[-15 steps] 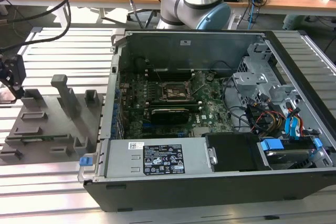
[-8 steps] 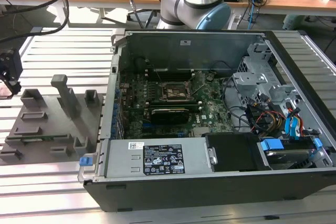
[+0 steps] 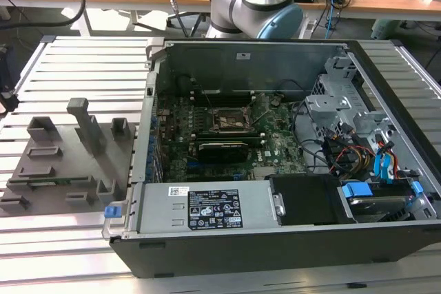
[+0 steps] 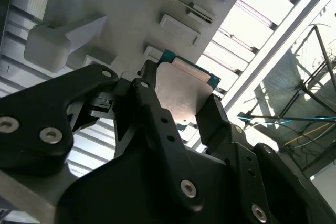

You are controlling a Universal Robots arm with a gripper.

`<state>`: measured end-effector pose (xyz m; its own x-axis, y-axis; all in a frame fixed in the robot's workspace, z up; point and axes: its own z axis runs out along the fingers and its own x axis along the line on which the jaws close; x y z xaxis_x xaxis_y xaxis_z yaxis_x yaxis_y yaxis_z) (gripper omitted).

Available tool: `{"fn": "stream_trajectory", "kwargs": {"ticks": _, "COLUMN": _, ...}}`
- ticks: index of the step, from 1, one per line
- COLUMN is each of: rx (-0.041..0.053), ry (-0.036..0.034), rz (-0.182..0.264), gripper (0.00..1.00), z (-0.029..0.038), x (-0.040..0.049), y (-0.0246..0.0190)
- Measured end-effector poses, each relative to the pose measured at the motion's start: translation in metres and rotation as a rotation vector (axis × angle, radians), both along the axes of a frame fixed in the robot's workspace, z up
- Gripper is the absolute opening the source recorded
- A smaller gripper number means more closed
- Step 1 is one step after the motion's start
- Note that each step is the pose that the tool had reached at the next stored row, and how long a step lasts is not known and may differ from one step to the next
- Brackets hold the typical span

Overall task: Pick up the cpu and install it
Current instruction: 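Pick up the cpu and move it towards the insertion slot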

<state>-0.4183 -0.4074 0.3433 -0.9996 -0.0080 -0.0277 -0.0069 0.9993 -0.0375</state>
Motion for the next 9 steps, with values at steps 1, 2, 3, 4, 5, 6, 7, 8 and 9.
{"fn": "stream_trajectory", "kwargs": {"ticks": 1, "rx": 0.0, "ry": 0.0, "rz": 0.0, "gripper": 0.54, "z": 0.0014, "x": 0.0, "y": 0.0}}
{"fn": "stream_trajectory", "kwargs": {"ticks": 2, "rx": -0.0001, "ry": 0.0, "rz": 0.0, "gripper": 0.54, "z": 0.0031, "x": 0.0, "y": 0.0}}
{"fn": "stream_trajectory", "kwargs": {"ticks": 3, "rx": -0.0001, "ry": 0.0002, "rz": 0.0, "gripper": 0.54, "z": 0.0056, "x": 0.0, "y": 0.0}}
{"fn": "stream_trajectory", "kwargs": {"ticks": 4, "rx": 0.0, "ry": 0.0003, "rz": 0.0, "gripper": 0.54, "z": 0.0075, "x": 0.0, "y": 0.0}}
{"fn": "stream_trajectory", "kwargs": {"ticks": 5, "rx": 0.0, "ry": 0.0003, "rz": 0.0, "gripper": 0.54, "z": 0.0106, "x": 0.0, "y": 0.0}}
{"fn": "stream_trajectory", "kwargs": {"ticks": 6, "rx": 0.0, "ry": 0.0003, "rz": 0.0, "gripper": 0.54, "z": 0.0129, "x": 0.0, "y": 0.0}}
{"fn": "stream_trajectory", "kwargs": {"ticks": 7, "rx": 0.0, "ry": 0.0003, "rz": 0.0, "gripper": 0.54, "z": 0.0146, "x": 0.0, "y": 0.0}}
{"fn": "stream_trajectory", "kwargs": {"ticks": 8, "rx": 0.0, "ry": 0.0003, "rz": 0.0, "gripper": 0.54, "z": 0.0177, "x": 0.0, "y": 0.0}}
{"fn": "stream_trajectory", "kwargs": {"ticks": 9, "rx": 0.0, "ry": 0.0002, "rz": 0.0, "gripper": 0.54, "z": 0.0193, "x": 0.0, "y": 0.0}}
